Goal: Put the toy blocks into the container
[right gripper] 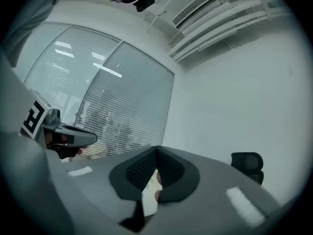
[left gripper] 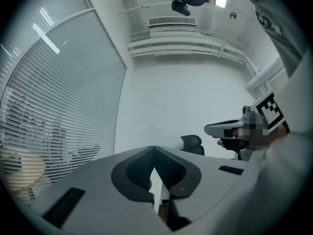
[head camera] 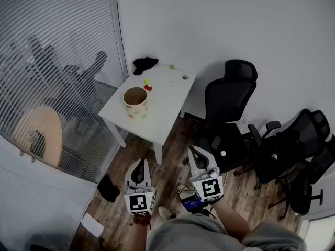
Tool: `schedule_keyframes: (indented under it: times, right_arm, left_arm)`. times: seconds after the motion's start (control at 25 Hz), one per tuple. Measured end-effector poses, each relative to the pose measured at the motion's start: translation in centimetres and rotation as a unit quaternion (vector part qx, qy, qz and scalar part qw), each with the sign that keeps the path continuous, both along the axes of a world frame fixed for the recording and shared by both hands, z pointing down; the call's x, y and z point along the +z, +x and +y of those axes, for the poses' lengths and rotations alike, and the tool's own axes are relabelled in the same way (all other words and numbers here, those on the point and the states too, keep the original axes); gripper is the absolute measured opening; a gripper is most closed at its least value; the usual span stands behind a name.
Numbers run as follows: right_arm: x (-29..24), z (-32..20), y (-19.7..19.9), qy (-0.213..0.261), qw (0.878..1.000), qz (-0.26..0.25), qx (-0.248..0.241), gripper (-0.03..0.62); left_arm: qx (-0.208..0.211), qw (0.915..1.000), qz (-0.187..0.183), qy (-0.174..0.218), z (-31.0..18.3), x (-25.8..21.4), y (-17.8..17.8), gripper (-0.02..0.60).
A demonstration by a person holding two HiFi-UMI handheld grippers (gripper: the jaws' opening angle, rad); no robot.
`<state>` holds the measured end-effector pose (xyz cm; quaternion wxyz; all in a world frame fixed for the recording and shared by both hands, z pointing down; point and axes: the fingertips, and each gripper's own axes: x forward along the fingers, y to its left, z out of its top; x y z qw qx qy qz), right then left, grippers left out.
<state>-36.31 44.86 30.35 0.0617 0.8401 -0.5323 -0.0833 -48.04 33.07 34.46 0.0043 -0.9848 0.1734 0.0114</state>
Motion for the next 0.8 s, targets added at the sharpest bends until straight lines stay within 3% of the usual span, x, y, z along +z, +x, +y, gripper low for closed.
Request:
schedule_keyframes:
  times: [0.36, 0.6, 0.8]
  right_arm:
    - [2.8, -1.6, 9.0, -0.006, 0.999, -0.047, -0.014, 0.011]
    - [2.7, -3.8, 16.4, 0.001, 0.997, -0.051, -0.056, 0.011]
    - [3.3, -4.7, 22.7, 0.000, 0.996, -0.061, -0.064, 0.011]
  left_arm:
    - [-0.012, 0.9997, -0.019, -0.007, -1.6, 0.9, 7.2, 0.008]
    - [-0.026, 0.9995, -0.018, 0.006, -2.3, 0.1, 14.2, 0.008]
    - [-0.036, 0.9986, -0.032, 0.020, -2.5, 0.1, 19.6, 0.008]
